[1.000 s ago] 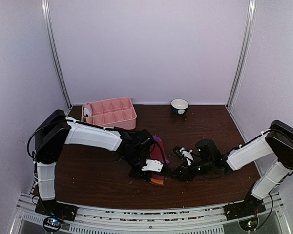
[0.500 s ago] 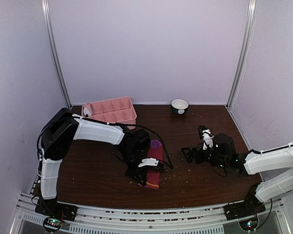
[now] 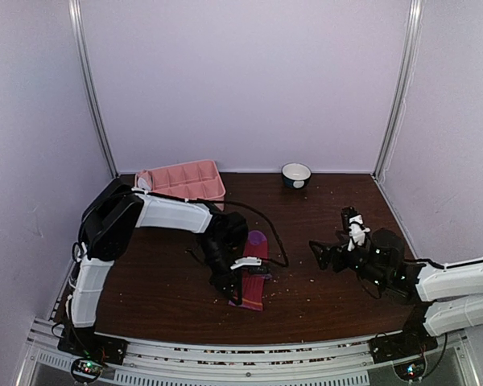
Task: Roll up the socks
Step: Roll the sock at the center of the board.
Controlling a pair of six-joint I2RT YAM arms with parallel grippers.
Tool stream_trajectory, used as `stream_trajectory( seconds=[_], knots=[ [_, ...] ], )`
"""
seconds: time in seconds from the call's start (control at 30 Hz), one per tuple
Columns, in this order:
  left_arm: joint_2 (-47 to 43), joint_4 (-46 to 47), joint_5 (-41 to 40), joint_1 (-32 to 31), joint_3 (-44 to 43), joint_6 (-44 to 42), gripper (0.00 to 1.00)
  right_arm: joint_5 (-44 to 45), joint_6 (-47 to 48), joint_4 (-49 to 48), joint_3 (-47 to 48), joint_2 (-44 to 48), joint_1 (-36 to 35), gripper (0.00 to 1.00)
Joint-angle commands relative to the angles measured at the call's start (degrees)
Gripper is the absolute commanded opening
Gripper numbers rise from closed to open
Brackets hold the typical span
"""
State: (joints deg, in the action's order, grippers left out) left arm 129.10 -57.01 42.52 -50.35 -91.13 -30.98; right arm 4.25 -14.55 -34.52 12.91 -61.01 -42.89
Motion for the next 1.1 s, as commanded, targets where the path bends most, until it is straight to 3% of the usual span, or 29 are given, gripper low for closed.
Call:
stream_trajectory(
  seconds=[0.0, 0.17, 0.37, 0.53, 0.7, 1.07],
  knots=[
    [7.07, -5.26, -1.49, 1.82, -3.01, 2.8, 0.0, -3.03, 14.84, 2.18, 0.26, -2.12, -8.52, 0.92],
    [9.83, -8.12, -0.26, 2.75, -4.79, 3.23, 0.0, 2.06, 20.55, 5.51, 2.39, -8.89, -22.8, 0.84],
    [9.77, -6.42, -2.9, 3.09, -4.27, 4.67, 0.0, 3.99, 23.17, 3.91, 11.41, -22.33, -30.75, 0.68],
    [9.94, -6.28, -5.5, 3.08, -4.84, 5.04, 0.0, -0.42, 28.59, 6.33, 21.93, -32.48, -32.1, 0.57],
    [9.72, -4.85, -8.49, 3.06, -4.47, 5.05, 0.0, -3.14, 31.6, 9.77, 27.6, -38.03, -31.84, 0.38],
    [10.04, -4.62, -9.64, 2.89, -4.61, 3.35, 0.0, -3.74, 30.43, 8.44, 26.18, -42.82, -29.7, 0.33]
  ],
)
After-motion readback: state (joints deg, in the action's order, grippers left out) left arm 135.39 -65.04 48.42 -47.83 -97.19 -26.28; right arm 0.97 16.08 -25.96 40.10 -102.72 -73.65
